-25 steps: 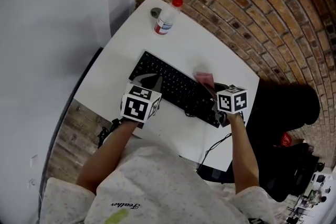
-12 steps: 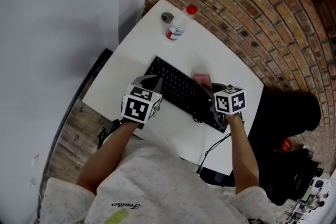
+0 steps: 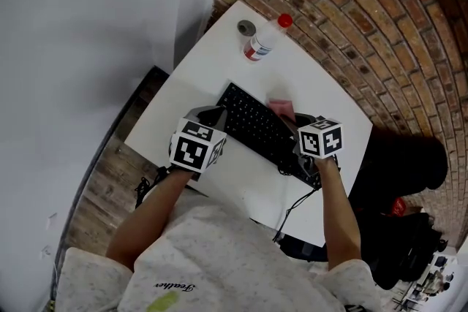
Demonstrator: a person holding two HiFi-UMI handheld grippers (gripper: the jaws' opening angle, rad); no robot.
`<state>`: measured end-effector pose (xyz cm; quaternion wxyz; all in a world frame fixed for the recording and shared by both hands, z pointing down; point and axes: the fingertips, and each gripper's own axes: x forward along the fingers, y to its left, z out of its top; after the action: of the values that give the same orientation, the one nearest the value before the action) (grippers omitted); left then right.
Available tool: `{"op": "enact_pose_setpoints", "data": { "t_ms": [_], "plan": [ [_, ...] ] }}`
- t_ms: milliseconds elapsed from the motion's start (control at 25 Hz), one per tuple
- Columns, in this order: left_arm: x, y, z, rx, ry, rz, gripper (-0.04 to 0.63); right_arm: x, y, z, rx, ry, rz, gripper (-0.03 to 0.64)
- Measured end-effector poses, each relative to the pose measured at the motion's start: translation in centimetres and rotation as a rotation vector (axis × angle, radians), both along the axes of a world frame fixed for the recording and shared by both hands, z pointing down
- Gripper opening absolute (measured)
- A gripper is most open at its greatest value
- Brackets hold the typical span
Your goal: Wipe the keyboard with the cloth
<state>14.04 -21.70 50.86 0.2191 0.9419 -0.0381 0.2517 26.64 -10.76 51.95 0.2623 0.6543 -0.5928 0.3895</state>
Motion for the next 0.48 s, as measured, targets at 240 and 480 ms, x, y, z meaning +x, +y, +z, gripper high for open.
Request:
{"op": "enact_pose_setpoints", "data": {
  "t_ms": [240, 480],
  "plan": [
    [-1.0, -1.7, 0.1, -0.006, 0.004, -0.014, -0.003, -0.7, -2.1, -0.1, -0.001, 0.004, -0.019, 0.024],
    [-1.9, -3.1, 0.4, -0.008, 0.004, -0.031, -0.003, -1.4, -4.1, 0.0, -0.002, 0.005, -0.044, 0.023]
  ]
}}
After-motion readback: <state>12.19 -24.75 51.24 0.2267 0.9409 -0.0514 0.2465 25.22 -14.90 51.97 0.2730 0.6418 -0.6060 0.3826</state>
